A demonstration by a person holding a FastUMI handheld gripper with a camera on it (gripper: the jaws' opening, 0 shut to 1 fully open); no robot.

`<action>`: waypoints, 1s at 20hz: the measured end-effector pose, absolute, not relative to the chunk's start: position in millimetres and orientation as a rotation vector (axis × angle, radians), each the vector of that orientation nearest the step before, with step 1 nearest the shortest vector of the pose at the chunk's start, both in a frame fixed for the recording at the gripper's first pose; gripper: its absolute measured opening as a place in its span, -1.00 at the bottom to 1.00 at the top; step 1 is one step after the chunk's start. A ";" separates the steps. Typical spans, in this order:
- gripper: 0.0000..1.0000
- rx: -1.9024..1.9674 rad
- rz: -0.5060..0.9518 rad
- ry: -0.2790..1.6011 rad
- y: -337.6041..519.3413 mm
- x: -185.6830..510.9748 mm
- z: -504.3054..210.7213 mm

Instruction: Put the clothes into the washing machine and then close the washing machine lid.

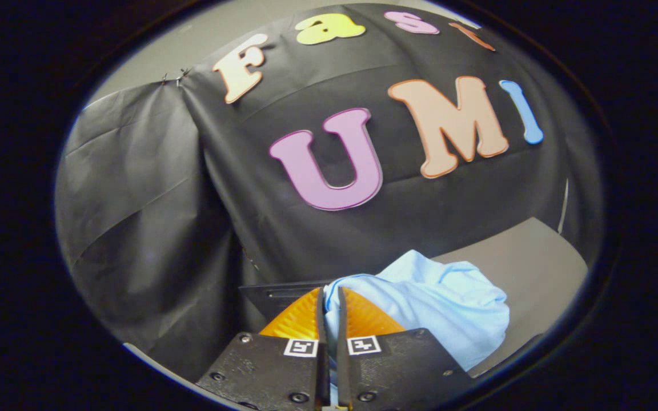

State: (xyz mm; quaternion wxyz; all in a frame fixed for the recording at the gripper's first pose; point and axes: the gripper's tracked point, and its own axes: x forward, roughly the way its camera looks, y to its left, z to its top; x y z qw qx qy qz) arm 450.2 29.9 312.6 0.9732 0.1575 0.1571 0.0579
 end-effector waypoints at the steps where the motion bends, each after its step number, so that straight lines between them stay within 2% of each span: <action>1: -0.90 0.316 0.133 0.322 45.0 457.5 310.9; 9: -0.90 0.278 0.227 0.418 147.1 507.3 258.7; 18: -0.90 0.304 0.223 0.454 173.4 542.1 191.6; 20: -0.90 0.292 0.183 0.446 170.9 550.2 179.7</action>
